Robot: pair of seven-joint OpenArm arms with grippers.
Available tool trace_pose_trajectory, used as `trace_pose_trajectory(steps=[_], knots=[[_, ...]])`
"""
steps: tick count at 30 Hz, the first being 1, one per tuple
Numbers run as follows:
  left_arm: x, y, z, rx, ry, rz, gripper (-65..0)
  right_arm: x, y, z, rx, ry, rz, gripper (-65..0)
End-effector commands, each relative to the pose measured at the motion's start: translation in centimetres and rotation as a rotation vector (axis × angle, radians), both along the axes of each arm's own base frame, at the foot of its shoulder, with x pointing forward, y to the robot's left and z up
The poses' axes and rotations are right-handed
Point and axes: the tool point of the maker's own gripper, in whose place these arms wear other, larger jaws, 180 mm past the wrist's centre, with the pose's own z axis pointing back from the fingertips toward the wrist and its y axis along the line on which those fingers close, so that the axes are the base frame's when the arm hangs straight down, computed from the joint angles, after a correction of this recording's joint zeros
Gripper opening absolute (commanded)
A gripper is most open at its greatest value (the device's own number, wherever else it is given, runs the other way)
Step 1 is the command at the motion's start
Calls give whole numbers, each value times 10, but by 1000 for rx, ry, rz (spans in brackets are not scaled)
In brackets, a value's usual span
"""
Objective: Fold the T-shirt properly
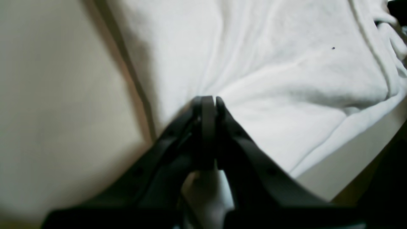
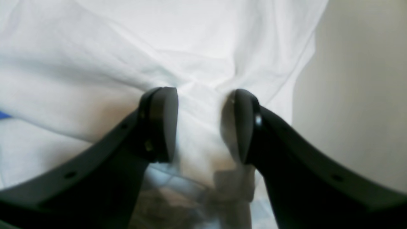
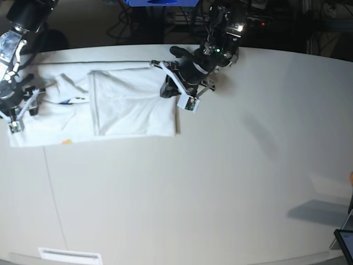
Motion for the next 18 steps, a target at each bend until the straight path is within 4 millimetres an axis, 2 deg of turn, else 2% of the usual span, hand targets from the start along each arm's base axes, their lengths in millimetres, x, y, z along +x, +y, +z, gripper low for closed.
trace_pose_trajectory(steps=[1,5,9,14,18], knots=[[-8,24,-15,98,56,26,-650,12,-1,13,-20,-39,23,-367],[1,38,-7,113,27,63,-650,14,2,16,-29,-45,41,-369],[12,44,12,110,-30,83,-650,20,2,32,-55,-85,50,-366],[13,43,19,118,-7,73,-650,21,-2,47,-105,-76,44,-366],[21,42,38,107,-60,76,-650,26,-1,66,-139,-115,53,-364]])
